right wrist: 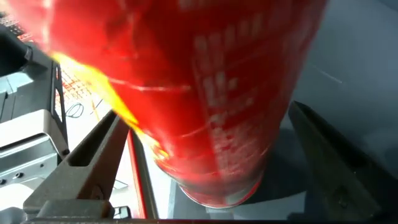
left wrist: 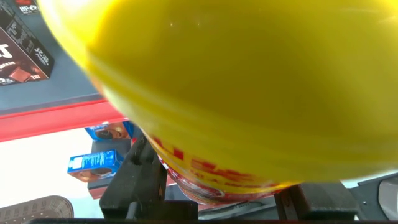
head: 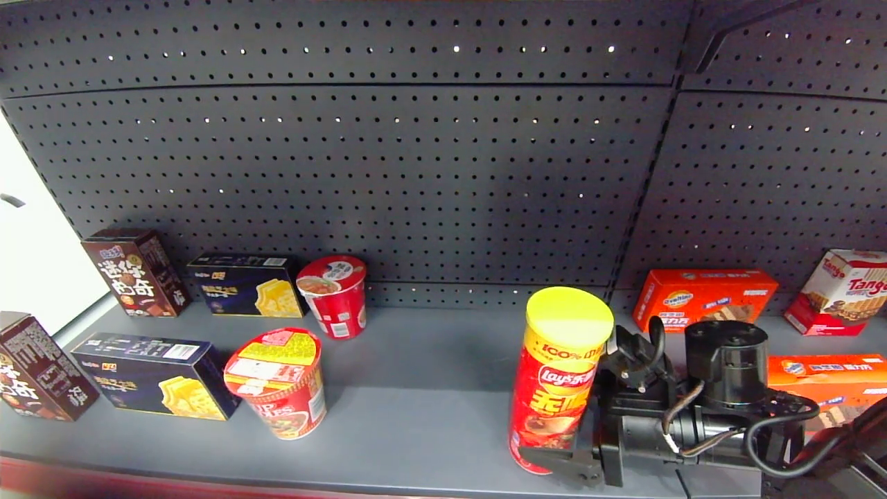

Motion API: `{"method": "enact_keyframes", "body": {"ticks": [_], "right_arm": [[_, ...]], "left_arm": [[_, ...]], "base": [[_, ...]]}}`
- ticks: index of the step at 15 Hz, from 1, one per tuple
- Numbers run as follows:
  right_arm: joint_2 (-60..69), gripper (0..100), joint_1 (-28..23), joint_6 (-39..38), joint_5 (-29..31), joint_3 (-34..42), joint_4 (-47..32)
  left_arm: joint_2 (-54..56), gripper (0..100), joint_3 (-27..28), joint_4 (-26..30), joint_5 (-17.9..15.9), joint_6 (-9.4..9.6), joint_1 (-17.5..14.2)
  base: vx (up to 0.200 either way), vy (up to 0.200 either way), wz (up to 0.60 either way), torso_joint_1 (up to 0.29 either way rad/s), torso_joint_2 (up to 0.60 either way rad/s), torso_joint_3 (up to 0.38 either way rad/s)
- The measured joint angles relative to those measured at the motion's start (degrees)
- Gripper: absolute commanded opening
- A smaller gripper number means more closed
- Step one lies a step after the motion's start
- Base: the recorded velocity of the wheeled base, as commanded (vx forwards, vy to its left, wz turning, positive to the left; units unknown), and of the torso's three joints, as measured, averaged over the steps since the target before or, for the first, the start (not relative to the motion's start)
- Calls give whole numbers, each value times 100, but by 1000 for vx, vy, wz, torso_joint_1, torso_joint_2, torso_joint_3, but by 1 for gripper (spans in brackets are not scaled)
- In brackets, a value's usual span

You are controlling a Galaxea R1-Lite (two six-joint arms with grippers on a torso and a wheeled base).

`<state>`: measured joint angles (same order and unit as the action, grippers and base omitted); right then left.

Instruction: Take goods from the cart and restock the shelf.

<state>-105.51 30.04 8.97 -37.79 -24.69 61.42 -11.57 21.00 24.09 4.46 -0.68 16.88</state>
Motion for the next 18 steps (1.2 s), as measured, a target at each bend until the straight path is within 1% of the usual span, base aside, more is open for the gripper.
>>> {"method": "enact_keyframes", "body": {"ticks": [8, 12, 18], "right_arm": [[435, 100, -140, 6, -4, 327, 0], [827, 100, -138, 6, -9, 644, -2], [1449, 100, -389, 6, 0, 816, -60]], "left_arm": [[28, 0, -11, 7, -1, 0, 0], [39, 0, -11, 7, 0, 2, 0], [101, 0, -34, 13, -1, 2, 0]], "base": [[0, 0, 0, 0, 0, 0], [0, 0, 0, 0, 0, 0], [0, 0, 0, 0, 0, 0]]}}
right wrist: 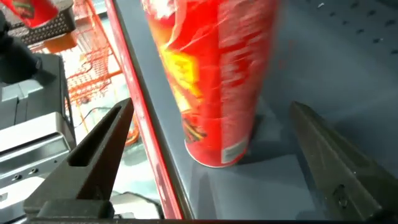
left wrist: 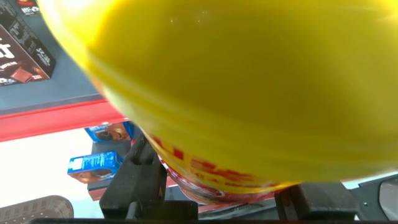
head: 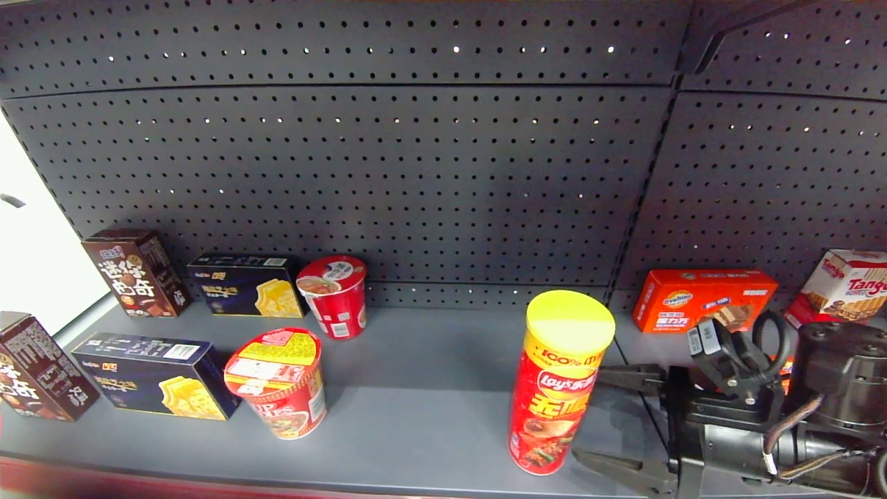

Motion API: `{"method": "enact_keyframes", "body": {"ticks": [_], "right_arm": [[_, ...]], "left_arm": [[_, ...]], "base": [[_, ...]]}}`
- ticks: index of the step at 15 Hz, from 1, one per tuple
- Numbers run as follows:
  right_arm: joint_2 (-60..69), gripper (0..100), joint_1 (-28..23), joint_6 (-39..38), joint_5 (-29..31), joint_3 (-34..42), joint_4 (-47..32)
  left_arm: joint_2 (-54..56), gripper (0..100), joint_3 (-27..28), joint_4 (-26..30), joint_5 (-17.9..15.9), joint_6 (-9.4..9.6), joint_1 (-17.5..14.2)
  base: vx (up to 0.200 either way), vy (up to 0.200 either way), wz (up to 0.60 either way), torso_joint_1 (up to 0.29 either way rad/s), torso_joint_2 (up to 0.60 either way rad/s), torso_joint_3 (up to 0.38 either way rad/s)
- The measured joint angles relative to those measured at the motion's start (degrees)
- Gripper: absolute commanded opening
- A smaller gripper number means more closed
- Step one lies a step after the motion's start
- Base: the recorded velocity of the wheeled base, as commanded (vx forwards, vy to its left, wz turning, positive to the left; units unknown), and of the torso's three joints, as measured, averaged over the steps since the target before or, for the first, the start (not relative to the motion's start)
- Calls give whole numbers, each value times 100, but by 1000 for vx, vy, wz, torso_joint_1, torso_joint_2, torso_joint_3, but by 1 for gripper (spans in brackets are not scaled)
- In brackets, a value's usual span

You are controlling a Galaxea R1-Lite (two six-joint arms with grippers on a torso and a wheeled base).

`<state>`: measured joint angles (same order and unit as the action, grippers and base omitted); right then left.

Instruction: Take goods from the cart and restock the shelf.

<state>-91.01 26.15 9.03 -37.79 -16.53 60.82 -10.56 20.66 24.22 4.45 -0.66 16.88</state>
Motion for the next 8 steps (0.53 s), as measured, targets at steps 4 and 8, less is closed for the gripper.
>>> {"method": "enact_keyframes", "body": {"ticks": [4, 8], "right_arm": [[618, 100, -197, 0, 60, 160, -57], [1534, 100, -243, -20, 363, 151, -947]], "left_arm": [[33, 0, -11, 7, 0, 0, 0], [28, 0, 50, -30, -43, 22, 11]], "base": [[0, 0, 0, 0, 0, 0], [0, 0, 0, 0, 0, 0]]}}
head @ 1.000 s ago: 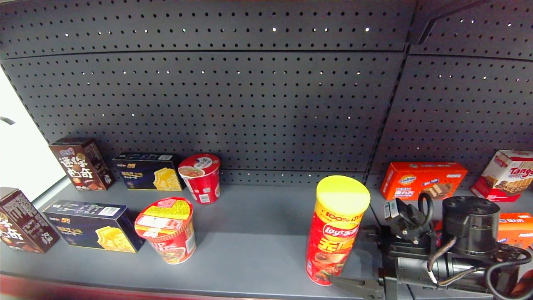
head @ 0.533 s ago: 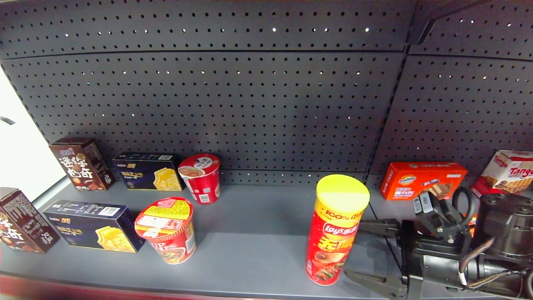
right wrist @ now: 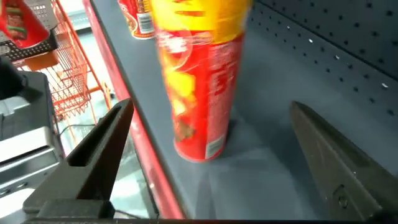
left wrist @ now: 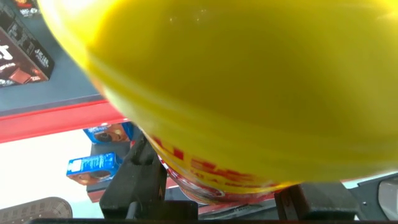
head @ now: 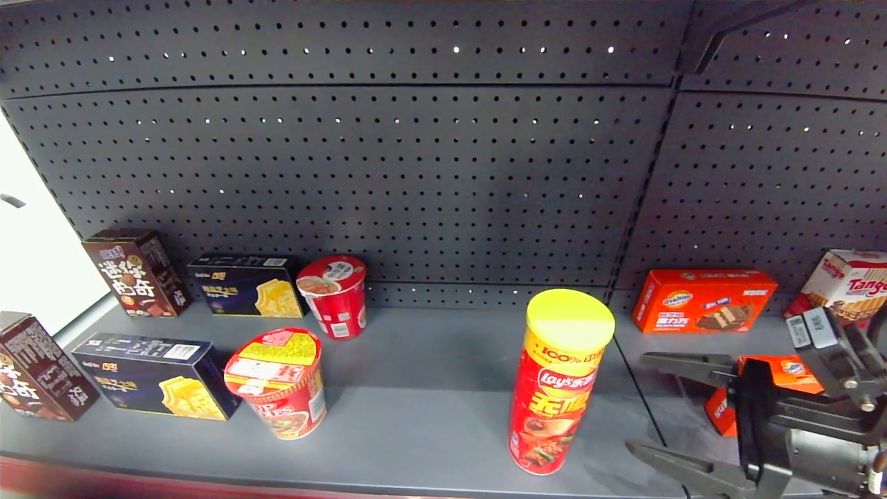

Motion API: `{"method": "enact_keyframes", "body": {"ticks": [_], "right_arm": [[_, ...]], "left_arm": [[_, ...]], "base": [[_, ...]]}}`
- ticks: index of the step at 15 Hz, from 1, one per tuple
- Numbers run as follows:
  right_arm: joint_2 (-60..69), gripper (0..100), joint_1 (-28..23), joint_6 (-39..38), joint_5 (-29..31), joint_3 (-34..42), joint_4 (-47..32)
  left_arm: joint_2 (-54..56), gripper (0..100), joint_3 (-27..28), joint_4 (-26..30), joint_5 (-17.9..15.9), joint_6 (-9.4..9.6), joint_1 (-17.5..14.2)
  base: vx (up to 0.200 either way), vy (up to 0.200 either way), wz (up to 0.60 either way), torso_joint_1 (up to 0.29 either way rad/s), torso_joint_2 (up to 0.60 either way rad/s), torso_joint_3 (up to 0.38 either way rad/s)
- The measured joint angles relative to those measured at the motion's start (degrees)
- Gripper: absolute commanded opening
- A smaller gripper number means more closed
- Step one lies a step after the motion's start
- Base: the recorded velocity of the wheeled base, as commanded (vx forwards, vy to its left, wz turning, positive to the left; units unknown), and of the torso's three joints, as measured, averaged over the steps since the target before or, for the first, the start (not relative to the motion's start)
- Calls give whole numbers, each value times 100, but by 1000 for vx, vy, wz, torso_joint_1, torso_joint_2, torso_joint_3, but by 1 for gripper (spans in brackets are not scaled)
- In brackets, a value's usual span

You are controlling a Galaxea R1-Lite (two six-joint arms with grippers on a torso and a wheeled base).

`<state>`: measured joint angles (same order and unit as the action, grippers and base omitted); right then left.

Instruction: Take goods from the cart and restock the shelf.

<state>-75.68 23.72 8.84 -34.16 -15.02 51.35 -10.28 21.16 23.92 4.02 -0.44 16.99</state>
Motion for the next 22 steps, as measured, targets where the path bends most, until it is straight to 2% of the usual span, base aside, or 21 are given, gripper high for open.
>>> {"method": "enact_keyframes", "body": {"ticks": [2, 5, 8, 10, 13, 17, 19, 22], "right_arm": [[711, 100, 44, -4, 349, -144, -1037], [1926, 100, 129, -9, 996, -380, -2598], [3137, 100, 155, -9, 1506, -471, -3633], [3819, 100, 150, -6, 1815, -444, -4079], [4654, 100, 98, -9, 2089, -385, -4571], [5554, 100, -149, -143, 2297, -234, -5031], [5956, 100, -212, -162, 2310, -85, -5137], [6527, 100, -402, -169, 2400, 130, -5355]], "left_arm": [[-16, 0, 105, -6, -44, 44, 10], [-260, 0, 472, 0, -305, 57, 39], [-695, 0, 827, -60, -519, 62, 72], [-1158, 0, 1119, -318, -889, 51, 166], [-1938, 0, 1420, -1165, -1442, 33, 274], [-2896, 0, 1615, -2018, -1970, 30, 340], [-3289, 0, 1646, -2299, -2142, 46, 393], [-3869, 0, 1709, -2876, -2198, 54, 483]], "base": [[0, 0, 0, 0, 0, 0], [0, 0, 0, 0, 0, 0], [0, 0, 0, 0, 0, 0], [0, 0, 0, 0, 0, 0], [0, 0, 0, 0, 0, 0], [0, 0, 0, 0, 0, 0], [0, 0, 0, 0, 0, 0], [0, 0, 0, 0, 0, 0]]}}
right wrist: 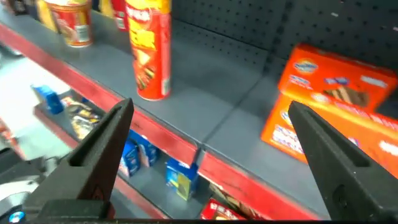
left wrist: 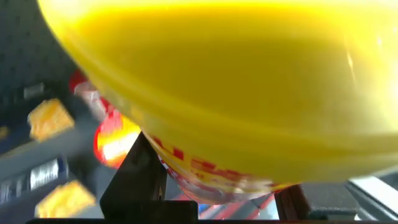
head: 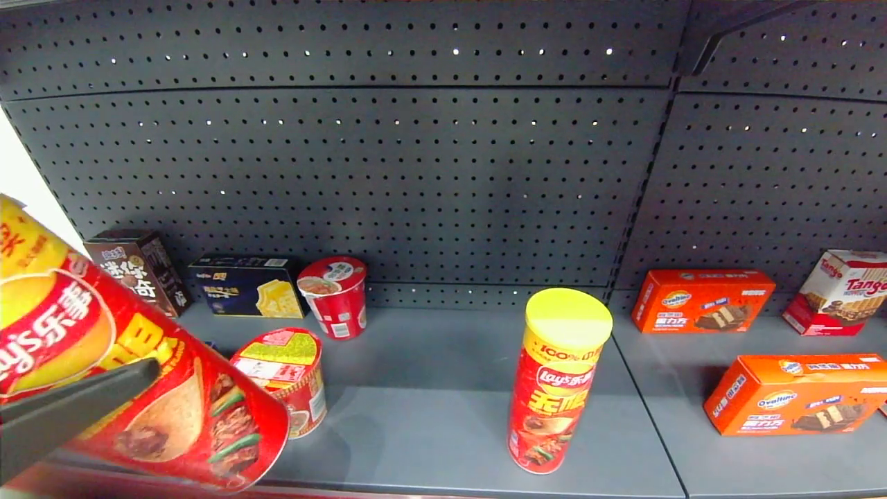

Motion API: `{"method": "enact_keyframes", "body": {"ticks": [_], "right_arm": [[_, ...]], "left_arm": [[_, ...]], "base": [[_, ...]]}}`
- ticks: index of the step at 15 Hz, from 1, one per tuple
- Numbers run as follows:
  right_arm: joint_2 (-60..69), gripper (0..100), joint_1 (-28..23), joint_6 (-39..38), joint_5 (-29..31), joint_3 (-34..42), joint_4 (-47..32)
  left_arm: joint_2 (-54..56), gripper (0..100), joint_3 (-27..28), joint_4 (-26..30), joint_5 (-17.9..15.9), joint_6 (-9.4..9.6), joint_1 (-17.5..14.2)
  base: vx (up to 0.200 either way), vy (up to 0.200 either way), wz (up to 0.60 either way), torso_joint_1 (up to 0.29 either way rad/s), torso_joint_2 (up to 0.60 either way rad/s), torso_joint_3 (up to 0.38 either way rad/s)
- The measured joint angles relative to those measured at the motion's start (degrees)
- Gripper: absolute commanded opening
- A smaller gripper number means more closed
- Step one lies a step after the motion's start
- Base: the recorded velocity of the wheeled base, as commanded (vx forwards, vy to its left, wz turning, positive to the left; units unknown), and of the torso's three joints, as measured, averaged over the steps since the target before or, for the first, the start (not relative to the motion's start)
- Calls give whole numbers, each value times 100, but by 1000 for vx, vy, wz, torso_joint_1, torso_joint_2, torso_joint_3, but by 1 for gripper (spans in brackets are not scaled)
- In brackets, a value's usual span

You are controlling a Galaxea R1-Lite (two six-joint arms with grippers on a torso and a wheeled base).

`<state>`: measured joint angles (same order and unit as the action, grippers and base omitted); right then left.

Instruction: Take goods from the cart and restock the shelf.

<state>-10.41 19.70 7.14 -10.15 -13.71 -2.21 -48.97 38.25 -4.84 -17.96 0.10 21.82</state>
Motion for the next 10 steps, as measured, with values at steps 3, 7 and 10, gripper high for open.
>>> {"method": "enact_keyframes", "body": {"ticks": [3, 7, 10], "right_arm": [[590, 100, -221, -4, 171, 217, -386], [975, 100, -236, -4, 373, 418, -499], [1034, 100, -232, 0, 466, 556, -457]], "left_arm": [[-539, 0, 38, -230, -11, 17, 232], [-1236, 0, 110, -873, -13, 91, 590], [-1768, 0, 358, -1042, -13, 94, 819]], "base": [[0, 0, 0, 0, 0, 0], [0, 0, 0, 0, 0, 0], [0, 0, 0, 0, 0, 0]]}}
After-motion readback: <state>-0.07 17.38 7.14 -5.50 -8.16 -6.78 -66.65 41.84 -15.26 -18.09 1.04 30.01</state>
